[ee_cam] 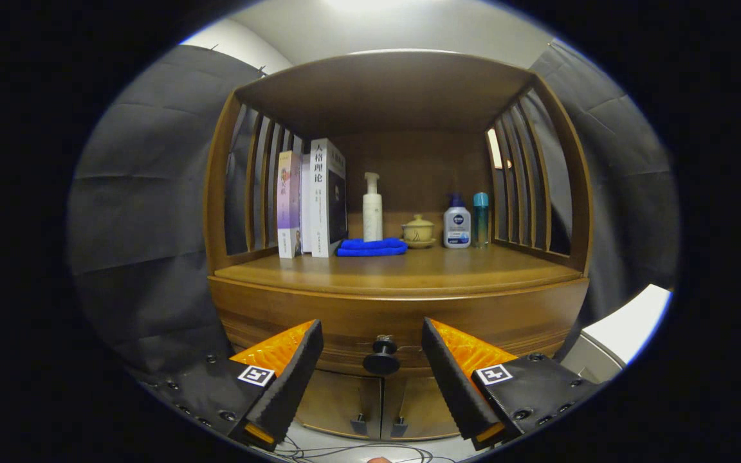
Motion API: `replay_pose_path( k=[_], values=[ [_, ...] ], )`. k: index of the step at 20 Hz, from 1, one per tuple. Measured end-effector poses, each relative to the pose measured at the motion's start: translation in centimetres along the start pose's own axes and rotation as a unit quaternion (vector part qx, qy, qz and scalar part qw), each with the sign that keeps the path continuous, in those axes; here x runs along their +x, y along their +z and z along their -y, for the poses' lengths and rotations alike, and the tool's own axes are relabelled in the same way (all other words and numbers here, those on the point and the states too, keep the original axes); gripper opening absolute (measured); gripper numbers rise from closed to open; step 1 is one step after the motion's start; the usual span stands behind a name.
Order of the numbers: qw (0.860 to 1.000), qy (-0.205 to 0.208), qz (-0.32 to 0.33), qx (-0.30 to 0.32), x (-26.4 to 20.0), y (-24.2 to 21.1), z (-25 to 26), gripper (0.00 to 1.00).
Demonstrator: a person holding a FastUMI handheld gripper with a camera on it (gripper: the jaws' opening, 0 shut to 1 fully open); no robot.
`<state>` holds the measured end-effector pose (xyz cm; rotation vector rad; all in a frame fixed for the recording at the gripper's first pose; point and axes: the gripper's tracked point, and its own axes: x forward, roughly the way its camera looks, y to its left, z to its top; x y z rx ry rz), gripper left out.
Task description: Pull open the drawer, take out the items inside it, and place them on the countertop above the cabinet.
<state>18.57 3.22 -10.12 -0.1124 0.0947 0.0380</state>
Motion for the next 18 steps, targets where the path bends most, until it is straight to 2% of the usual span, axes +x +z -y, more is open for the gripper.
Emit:
replay_pose_path(
  k=[7, 12, 18],
  values=[
    [0.999, -0.017, -0.034, 0.013, 3.6, -3.4, 0.6, 0.98],
    [0.999, -0.023, -0.043, 0.018, 4.6, -4.7, 0.7, 0.9],
    [0.998, -0.032, -0.055, 0.025, 5.3, -5.9, 0.9, 0.62]
  ],
)
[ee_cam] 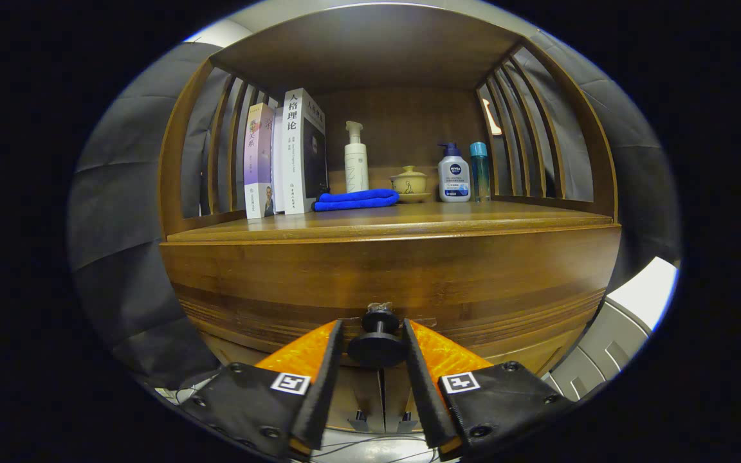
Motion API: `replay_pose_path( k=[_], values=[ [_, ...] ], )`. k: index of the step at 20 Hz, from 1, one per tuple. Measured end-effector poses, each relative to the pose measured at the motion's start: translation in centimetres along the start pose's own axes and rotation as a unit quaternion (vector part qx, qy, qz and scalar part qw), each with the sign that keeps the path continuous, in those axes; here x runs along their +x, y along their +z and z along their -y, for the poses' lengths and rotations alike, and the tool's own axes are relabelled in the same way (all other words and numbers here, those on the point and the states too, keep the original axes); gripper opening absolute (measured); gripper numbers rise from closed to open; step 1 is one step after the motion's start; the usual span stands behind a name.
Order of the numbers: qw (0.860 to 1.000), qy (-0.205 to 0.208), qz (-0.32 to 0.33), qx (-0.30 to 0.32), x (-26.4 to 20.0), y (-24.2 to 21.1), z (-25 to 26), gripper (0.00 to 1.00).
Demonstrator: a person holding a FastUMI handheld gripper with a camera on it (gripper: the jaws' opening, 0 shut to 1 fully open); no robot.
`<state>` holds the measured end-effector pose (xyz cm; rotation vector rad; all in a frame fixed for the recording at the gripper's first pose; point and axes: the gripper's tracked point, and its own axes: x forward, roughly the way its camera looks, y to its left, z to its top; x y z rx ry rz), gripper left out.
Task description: Pull open the drawer, take out the items inside it, and place them on the countertop above the cabinet.
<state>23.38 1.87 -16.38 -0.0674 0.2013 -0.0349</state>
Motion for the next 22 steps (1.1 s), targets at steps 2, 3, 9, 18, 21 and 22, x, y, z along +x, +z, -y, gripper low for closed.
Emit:
replay_pose_path(
  k=[2, 3, 9, 18, 21, 22],
  values=[
    [1.0, -0.01, -0.019, 0.007, 0.3, -0.9, 0.5, 0.54],
    [1.0, -0.005, -0.016, 0.024, 0.3, -1.0, 0.3, 0.5],
    [1.0, 0.003, -0.016, 0.006, -0.4, -1.0, 0.4, 0.37],
    [1.0, 0.009, -0.011, -0.003, -4.4, -1.9, 0.1, 0.37],
    [1.0, 0.014, -0.012, -0.003, -5.7, -2.1, 0.0, 0.37],
    [1.0, 0.015, -0.011, -0.006, -6.1, -2.3, 0.0, 0.37]
  ],
)
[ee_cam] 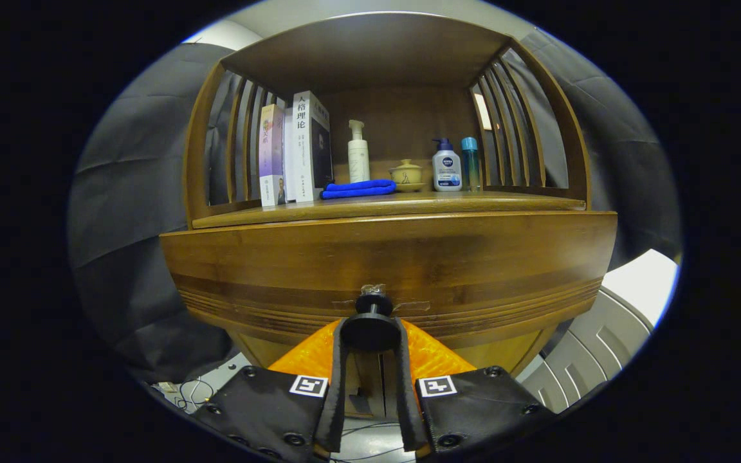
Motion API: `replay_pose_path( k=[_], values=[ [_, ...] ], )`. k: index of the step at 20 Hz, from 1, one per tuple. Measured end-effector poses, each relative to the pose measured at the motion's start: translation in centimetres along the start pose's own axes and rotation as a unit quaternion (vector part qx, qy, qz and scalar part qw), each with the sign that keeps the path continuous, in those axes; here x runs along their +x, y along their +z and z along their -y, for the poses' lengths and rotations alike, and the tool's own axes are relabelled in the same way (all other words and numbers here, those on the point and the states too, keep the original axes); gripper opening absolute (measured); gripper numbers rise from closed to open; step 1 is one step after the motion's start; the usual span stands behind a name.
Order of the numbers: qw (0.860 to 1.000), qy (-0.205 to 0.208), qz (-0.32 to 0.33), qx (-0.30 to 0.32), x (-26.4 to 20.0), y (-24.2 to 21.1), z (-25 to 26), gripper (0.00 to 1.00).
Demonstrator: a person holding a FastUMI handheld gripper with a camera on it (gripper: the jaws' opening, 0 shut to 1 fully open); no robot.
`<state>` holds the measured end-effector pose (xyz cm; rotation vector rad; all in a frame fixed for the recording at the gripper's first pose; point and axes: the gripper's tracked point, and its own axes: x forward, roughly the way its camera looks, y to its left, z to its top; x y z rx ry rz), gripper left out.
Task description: Pull open the drawer, take out the items inside it, and place them on the countertop above the cabinet.
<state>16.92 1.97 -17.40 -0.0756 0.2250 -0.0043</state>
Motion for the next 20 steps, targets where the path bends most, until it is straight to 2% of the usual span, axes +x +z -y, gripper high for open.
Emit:
replay_pose_path(
  k=[5, 8, 9, 11, 14, 15, 19, 20],
  values=[
    [1.0, 0.007, 0.003, -0.006, -2.3, -0.7, -0.2, 0.37],
    [1.0, 0.0, -0.003, -0.013, -4.0, -2.0, 0.0, 0.21],
    [1.0, -0.029, -0.003, -0.008, -5.4, -2.9, 1.3, 0.16],
    [0.999, -0.015, 0.029, 0.0, -6.5, -2.4, 0.6, 0.05],
    [0.999, 0.001, 0.05, -0.022, -7.1, -0.8, 0.5, 0.02],
    [0.998, 0.023, 0.061, -0.017, -7.2, 0.2, -0.2, 0.13],
    [0.997, 0.041, 0.051, -0.036, -5.8, 1.4, -1.4, 0.54],
    [0.997, 0.035, 0.054, -0.04, -5.3, 1.9, -1.4, 0.55]
  ],
)
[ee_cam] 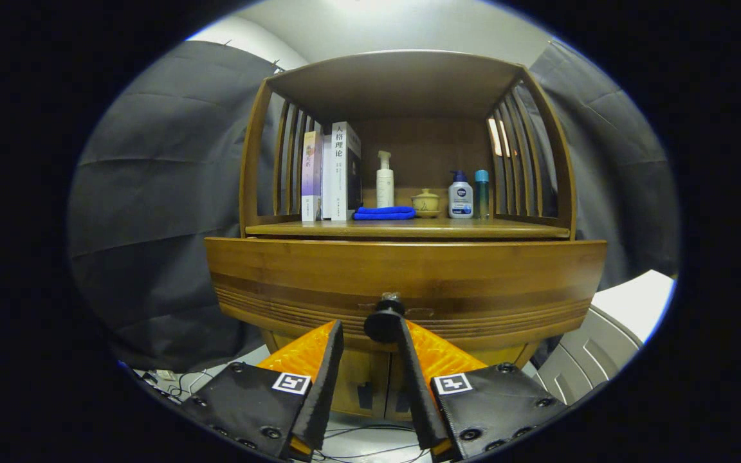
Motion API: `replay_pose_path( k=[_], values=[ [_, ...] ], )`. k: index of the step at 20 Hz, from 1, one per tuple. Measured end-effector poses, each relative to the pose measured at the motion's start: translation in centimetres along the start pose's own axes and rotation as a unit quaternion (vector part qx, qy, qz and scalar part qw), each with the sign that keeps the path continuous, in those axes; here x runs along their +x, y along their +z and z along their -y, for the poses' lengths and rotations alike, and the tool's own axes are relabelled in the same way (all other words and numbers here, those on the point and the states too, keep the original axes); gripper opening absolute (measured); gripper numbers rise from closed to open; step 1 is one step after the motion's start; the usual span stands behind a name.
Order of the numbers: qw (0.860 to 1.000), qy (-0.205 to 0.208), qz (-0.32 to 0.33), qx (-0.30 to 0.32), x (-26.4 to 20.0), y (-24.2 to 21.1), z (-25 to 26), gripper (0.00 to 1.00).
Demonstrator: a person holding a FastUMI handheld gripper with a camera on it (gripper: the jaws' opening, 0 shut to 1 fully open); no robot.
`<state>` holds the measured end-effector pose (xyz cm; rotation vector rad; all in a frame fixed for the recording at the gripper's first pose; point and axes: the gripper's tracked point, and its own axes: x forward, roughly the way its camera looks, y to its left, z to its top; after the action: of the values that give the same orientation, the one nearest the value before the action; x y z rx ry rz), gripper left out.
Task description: Pull open the drawer, take out the items inside it, and place them on the countertop above the cabinet.
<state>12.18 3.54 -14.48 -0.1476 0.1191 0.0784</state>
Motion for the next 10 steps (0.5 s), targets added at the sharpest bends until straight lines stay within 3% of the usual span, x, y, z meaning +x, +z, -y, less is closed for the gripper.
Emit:
replay_pose_path(
  k=[5, 10],
  values=[
    [0.998, -0.052, -0.001, -0.028, 0.8, 0.1, 0.8, 0.59],
    [0.998, -0.063, -0.029, 0.013, 1.6, -1.4, 1.6, 0.61]
  ],
)
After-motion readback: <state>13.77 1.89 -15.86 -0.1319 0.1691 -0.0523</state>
